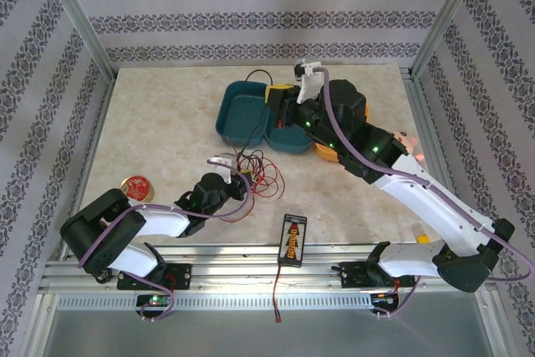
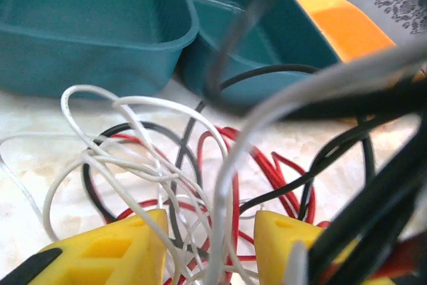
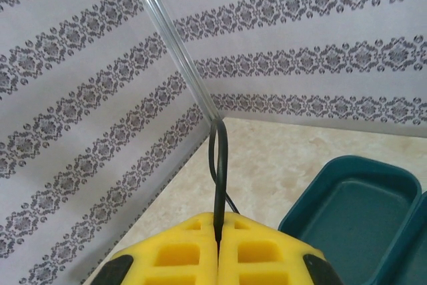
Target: Untangle the cables
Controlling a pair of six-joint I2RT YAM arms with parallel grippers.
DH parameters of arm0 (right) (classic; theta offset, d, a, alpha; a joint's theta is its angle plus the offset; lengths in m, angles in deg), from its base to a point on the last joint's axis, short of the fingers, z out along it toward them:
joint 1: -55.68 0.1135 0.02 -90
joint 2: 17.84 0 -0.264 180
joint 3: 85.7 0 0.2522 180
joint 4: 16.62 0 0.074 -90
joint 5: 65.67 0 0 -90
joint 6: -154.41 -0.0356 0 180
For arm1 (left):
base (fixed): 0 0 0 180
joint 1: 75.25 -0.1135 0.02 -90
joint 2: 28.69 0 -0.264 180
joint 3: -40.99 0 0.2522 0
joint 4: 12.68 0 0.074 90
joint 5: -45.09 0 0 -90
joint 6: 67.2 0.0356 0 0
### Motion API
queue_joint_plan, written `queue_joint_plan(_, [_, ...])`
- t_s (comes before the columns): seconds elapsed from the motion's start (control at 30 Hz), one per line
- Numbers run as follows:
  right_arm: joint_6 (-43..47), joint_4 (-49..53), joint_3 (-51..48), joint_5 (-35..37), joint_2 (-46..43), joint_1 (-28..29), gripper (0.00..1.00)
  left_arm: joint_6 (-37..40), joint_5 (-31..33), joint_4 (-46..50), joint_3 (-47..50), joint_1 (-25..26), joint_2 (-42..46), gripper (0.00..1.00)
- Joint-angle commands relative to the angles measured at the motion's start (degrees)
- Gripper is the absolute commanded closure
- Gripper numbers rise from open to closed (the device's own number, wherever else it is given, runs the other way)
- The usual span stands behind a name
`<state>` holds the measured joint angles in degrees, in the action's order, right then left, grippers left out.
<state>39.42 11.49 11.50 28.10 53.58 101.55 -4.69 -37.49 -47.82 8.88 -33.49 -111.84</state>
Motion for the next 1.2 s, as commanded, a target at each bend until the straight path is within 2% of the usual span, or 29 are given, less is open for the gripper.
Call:
queue_joint_plan(0.0, [2.4, -1.2, 3.1, 0.6, -1.6, -0.5, 1.00, -1.9, 1.5, -2.8, 0.9, -0.8, -1.3, 0.66])
queue_joint_plan(0.17, [3.6, -0.2, 5.2, -0.3, -1.4, -0.5, 1.00, -3.1, 1.5, -4.0, 0.9, -1.1, -3.2, 0.66])
queue_joint_plan(0.37, [8.0, 1.3, 9.2, 2.6, -2.9, -0.5, 1.00, -4.2, 0.9, -4.4, 1.3, -1.8, -4.3, 0.67])
queue_joint_plan(0.57, [11.5, 2.1, 11.9, 4.8, -4.3, -0.5, 1.00, -4.6, 0.8, -4.4, 1.4, -2.2, -5.1, 0.85])
queue_joint_plan(0.77, [13.9, 2.0, 12.1, 7.2, -6.4, -0.5, 1.00, -5.7, 1.1, -4.1, 2.2, -2.5, -5.2, 0.97])
queue_joint_plan(1.17, [18.6, 2.1, 10.7, 13.9, -11.3, -0.5, 1.00, -7.3, 1.8, -4.4, 4.5, -3.7, -4.6, 0.98])
